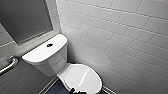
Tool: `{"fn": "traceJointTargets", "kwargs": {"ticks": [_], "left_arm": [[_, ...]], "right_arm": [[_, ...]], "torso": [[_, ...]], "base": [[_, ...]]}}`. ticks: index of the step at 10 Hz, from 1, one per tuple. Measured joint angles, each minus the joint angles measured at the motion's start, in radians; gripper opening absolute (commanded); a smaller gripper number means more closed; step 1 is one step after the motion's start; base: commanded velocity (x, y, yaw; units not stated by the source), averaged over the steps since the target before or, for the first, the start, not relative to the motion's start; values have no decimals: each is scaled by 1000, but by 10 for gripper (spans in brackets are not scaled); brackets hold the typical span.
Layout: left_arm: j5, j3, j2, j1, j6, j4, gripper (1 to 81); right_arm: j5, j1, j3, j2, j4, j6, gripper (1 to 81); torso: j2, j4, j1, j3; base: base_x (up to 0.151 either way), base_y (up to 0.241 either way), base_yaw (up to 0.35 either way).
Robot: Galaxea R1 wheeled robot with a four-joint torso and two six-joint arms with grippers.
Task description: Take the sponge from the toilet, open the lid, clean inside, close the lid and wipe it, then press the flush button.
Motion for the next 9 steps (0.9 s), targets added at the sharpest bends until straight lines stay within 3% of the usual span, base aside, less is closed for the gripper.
{"fn": "traceJointTargets", "kwargs": {"ticks": [2, 9], "left_arm": [[-18, -2, -10, -11, -43, -2, 811], [-22, -38, 5, -17, -50, -3, 811]], "right_arm": [[0, 0, 1, 0, 0, 0, 10], [0, 1, 23, -11, 0, 0, 10]], "torso": [[0, 0, 0, 0], [0, 0, 0, 0]], "base": [[0, 0, 0], [0, 0, 0]]}}
